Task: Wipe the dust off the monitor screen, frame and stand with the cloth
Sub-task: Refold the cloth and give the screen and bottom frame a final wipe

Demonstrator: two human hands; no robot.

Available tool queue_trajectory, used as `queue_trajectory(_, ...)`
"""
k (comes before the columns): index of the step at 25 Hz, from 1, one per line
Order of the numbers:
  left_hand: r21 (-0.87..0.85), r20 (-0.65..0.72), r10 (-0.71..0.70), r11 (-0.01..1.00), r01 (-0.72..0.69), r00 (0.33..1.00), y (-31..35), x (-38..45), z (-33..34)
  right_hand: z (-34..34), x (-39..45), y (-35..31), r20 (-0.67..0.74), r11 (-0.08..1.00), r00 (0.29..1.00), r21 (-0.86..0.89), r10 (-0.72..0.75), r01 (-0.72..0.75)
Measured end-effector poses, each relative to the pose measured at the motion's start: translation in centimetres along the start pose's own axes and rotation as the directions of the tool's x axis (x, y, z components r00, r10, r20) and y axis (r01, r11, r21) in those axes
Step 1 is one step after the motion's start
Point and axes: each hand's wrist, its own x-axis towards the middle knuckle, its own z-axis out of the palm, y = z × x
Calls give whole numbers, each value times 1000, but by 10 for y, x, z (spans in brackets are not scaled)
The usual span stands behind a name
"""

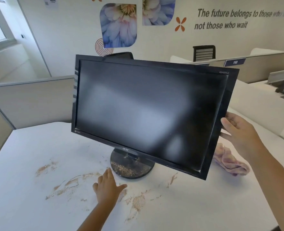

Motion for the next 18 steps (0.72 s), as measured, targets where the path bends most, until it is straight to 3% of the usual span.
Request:
queue_trajectory(4, 9, -42, -18, 1000, 18, 999, 9, 20, 16, -5, 45, 6, 120, 996, 993, -91, 2, 9)
queue_trajectory(10, -12, -127, -23, 1000, 22, 992, 22, 24, 24, -1, 120, 12, 238, 997, 971, -60, -27, 42)
queue_trajectory(12, -68, -127, -55, 997, 47, 990, 25, 23, 25, 2, 144, 15, 275, 997, 961, -58, -28, 45)
queue_trajectory(16, -422, -179, -285, 887, 188, 942, 8, 24, 19, 14, 176, 15, 333, 995, 942, -80, -32, 62)
queue_trajectory(18, -303, -198, -233, 938, 167, 952, -1, 24, 18, 22, 188, 14, 341, 994, 940, -92, -27, 62)
